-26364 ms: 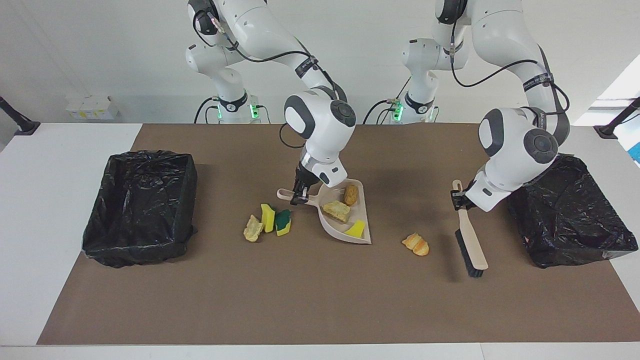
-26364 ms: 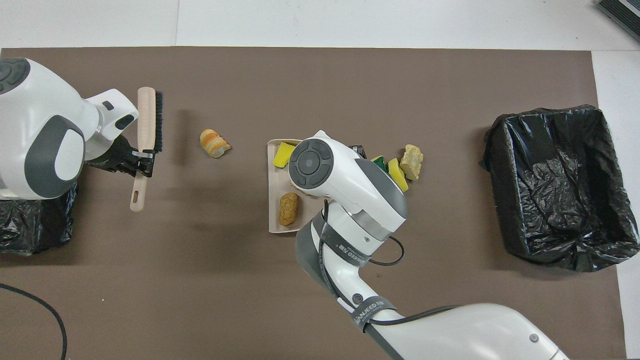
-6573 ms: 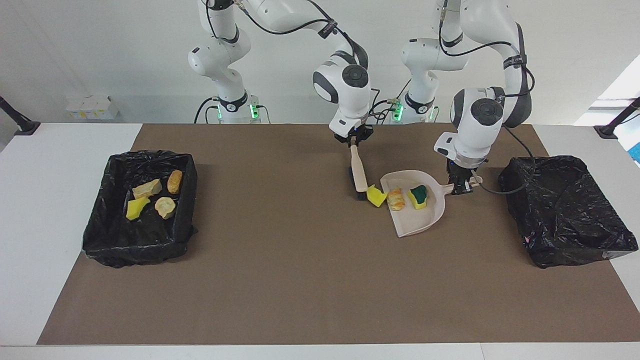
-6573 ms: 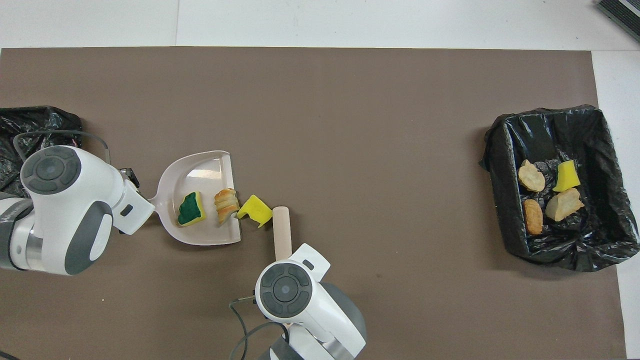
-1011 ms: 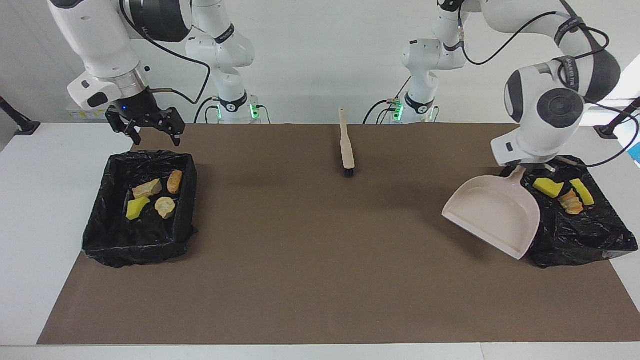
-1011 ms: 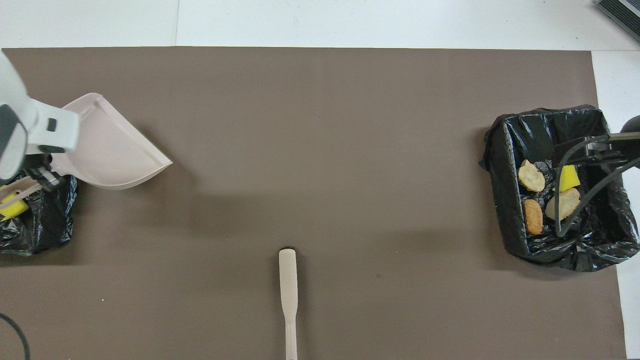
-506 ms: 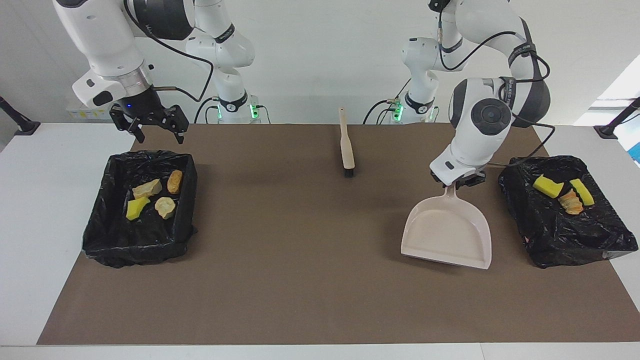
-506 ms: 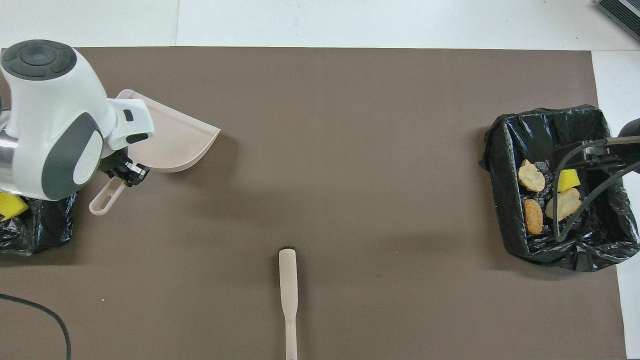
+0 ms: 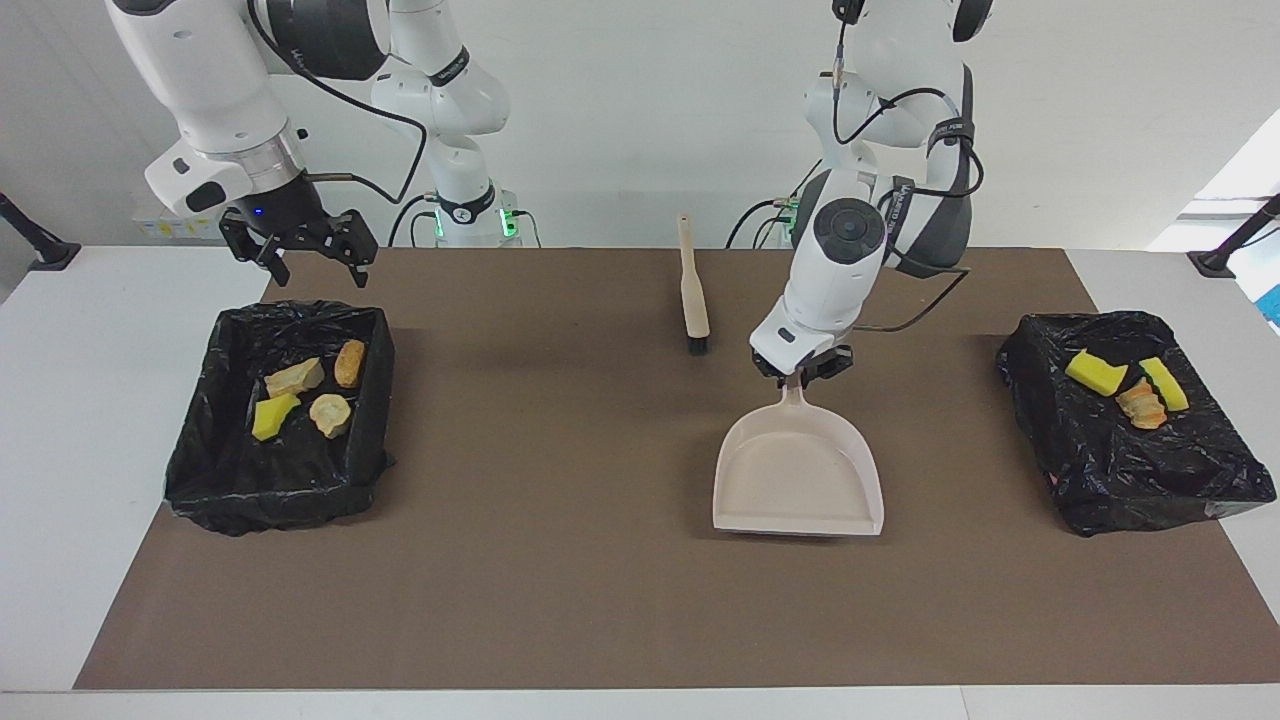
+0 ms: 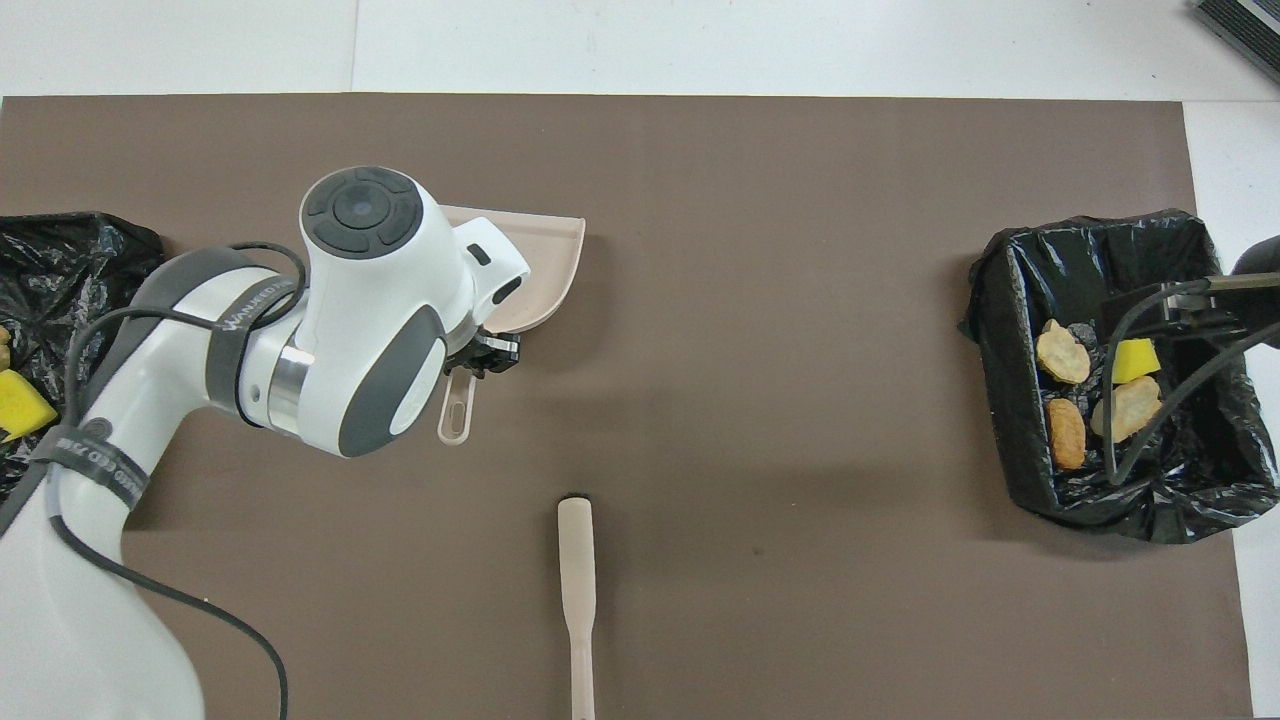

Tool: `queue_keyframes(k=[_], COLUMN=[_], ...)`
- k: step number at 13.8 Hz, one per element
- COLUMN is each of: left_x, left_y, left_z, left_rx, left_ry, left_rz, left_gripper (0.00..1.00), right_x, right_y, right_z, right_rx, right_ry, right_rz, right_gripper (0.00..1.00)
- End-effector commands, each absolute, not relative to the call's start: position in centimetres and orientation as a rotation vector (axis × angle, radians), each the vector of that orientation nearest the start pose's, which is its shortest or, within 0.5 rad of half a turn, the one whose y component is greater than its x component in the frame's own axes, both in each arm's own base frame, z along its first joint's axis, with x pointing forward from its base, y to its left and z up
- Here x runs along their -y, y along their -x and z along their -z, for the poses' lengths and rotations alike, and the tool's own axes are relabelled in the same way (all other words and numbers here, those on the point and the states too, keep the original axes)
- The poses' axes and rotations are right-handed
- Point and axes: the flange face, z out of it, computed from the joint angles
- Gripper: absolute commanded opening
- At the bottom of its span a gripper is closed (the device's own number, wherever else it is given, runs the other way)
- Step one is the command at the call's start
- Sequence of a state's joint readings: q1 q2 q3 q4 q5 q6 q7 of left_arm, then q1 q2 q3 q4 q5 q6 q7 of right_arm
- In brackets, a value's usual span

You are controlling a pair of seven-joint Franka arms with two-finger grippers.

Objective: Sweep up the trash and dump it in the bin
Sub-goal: 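Carry the dustpan with the left gripper back to mid-table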

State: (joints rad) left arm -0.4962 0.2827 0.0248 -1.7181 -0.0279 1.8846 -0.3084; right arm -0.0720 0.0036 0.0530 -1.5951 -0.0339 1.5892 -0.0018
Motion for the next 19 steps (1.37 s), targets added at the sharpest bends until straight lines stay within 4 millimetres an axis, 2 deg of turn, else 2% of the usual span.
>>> queue_keyframes(k=[1,2,4,5,7,10,12,13,14,15,16,18,19], left_x=[30.3,31.2,33.5,34.5,35.1,36.3,36.6,36.5,36.5,36.5,36.2,34.7,33.2], left_y=[-55.1,-55.1,-55.0,-54.5,-54.2,-54.1,-53.7,-53.8,-53.8,-53.8,-53.9,-54.3,-54.5], left_z=[-41.2,-41.4,-39.8,-39.6,-39.2,-36.9,-36.9,-37.0,-36.9,-36.9,-37.0,-38.2,-39.8], left_rx=[-0.166,-0.114,-0.023,-0.033,-0.043,-0.066,-0.080,-0.079,-0.081,-0.083,-0.078,-0.044,-0.031], left_ry=[3.185,3.222,3.256,3.257,3.258,3.239,3.229,3.230,3.227,3.224,3.223,3.228,3.227], left_rz=[-0.140,-0.118,-0.093,-0.089,-0.086,-0.119,-0.140,-0.135,-0.135,-0.135,-0.133,-0.122,-0.129], left_gripper=[0.00,0.00,0.00,0.00,0.00,0.00,0.00,0.29,0.67,0.93,1.00,1.00,1.00], right_x=[1.3,1.3,1.3,1.3,1.3,1.3,1.3,1.3,1.3,1.3,1.2,1.3,1.3], right_y=[-55.0,-55.0,-55.0,-55.0,-55.0,-55.0,-55.0,-55.0,-55.0,-55.0,-55.0,-55.0,-55.0], right_z=[-61.4,-61.4,-61.4,-61.4,-61.4,-61.4,-61.4,-61.4,-61.4,-61.4,-61.4,-61.4,-61.4], right_rx=[-0.050,-0.050,-0.050,-0.050,-0.050,-0.050,-0.050,-0.050,-0.050,-0.050,-0.048,-0.050,-0.050], right_ry=[3.160,3.160,3.160,3.160,3.160,3.160,3.160,3.159,3.160,3.160,3.159,3.160,3.160], right_rz=[-0.020,-0.020,-0.020,-0.020,-0.020,-0.020,-0.020,-0.020,-0.020,-0.020,-0.020,-0.020,-0.020], right_gripper=[1.00,1.00,1.00,1.00,1.00,1.00,1.00,1.00,1.00,1.00,1.00,1.00,1.00])
